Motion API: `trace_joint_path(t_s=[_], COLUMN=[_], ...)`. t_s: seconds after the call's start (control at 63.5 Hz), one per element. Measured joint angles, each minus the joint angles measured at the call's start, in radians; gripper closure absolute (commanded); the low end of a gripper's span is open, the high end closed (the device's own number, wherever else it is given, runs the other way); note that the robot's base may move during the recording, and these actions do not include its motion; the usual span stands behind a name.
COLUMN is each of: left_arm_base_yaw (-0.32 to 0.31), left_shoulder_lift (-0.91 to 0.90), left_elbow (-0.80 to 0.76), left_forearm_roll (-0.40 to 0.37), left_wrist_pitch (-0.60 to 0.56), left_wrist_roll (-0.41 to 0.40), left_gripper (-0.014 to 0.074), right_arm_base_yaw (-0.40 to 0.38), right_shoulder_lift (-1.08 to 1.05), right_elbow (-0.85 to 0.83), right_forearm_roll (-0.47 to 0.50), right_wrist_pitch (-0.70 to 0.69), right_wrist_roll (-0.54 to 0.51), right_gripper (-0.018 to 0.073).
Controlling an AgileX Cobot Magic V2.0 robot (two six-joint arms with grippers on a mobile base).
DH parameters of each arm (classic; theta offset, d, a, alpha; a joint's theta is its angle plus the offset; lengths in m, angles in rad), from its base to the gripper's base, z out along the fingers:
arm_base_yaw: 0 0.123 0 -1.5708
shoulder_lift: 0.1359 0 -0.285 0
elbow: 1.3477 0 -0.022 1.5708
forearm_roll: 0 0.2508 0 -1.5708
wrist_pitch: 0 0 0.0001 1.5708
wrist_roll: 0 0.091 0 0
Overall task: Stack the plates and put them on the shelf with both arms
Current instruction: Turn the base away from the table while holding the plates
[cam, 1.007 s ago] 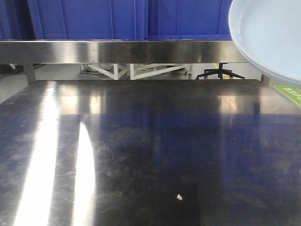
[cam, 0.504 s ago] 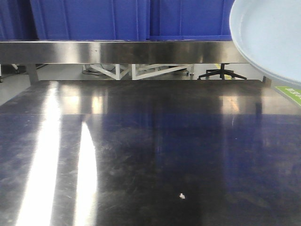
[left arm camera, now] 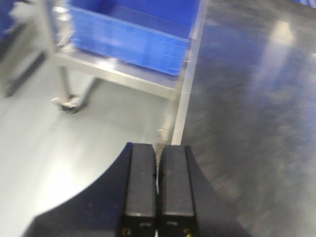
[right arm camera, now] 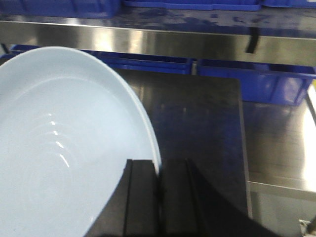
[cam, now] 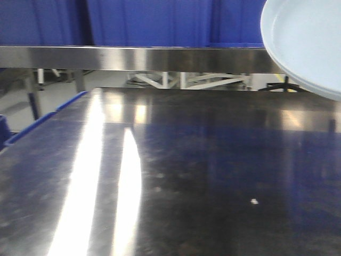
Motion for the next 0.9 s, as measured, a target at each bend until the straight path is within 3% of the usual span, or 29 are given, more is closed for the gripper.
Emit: trace_joint_path(t_s=[0.897], left_arm_base_yaw=[0.0], left_shoulder_lift=[0.0], left_elbow=[0.0], left_forearm_roll=[0.0], left_wrist_pitch=[0.0], left_wrist_roll=[0.0], left_gripper=[0.0507], right_arm_base_yaw=[0.0], right_shoulder_lift=[0.0], right_elbow=[0.0], right_forearm_roll=[0.0], right_wrist_pitch=[0.0], right_wrist_roll=[0.0], right_gripper=[0.0502])
